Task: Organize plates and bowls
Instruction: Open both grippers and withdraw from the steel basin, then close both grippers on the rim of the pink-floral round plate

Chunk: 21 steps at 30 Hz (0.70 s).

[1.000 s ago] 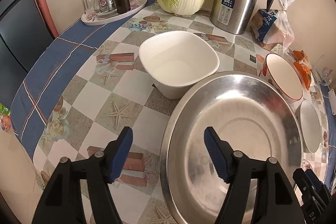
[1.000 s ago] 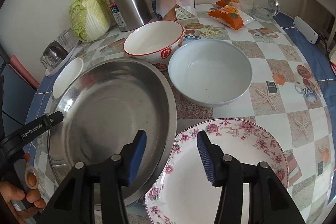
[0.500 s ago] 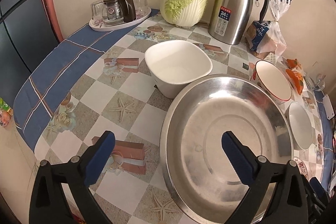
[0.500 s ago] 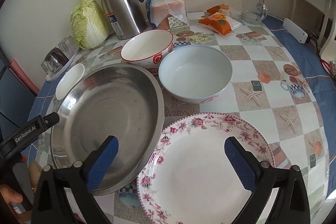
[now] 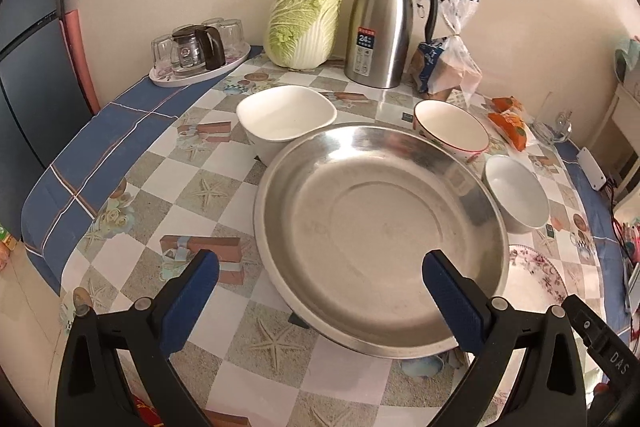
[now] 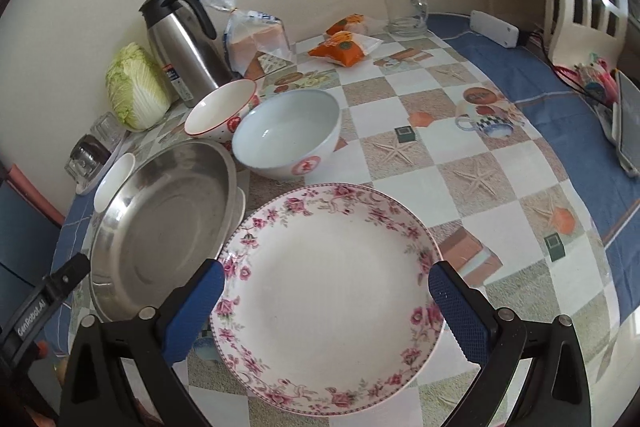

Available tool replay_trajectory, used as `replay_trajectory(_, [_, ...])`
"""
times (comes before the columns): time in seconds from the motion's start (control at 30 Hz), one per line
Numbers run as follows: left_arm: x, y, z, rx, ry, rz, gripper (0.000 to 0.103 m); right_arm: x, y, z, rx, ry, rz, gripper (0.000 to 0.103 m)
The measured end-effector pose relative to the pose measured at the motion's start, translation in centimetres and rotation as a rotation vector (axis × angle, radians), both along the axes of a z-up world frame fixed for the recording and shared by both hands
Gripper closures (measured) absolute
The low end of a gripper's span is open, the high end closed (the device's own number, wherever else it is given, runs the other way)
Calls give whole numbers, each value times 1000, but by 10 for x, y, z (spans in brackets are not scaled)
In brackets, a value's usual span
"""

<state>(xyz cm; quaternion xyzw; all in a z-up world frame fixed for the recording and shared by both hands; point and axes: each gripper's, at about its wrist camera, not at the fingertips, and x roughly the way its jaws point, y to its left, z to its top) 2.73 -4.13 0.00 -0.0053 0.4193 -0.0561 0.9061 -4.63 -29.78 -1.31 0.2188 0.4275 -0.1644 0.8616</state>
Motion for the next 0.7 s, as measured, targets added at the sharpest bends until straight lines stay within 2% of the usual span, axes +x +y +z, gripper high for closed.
replay_trajectory(0.13, [-10,-9,3,-7,-16,-21,1,-12,-16,-5,7,25,-48,0])
replay_trajectory(0.3, [-14,-24,-1,-5,6,-67,1,-20,-34,-13,57,45,-94,0])
replay_trajectory(0.43, [-20,-38,-1,3,14,-108,1,-21,-45,-27,89,110,-121,0])
replay_trajectory(0.6, [-28,-59,-7,-1,57,-179,1,-24,-66,-42,153,161,-168,0])
replay_trajectory(0.7, [-32,-72,-12,-45,98,-228,1,-23,-72,-45,175,172,-165,0])
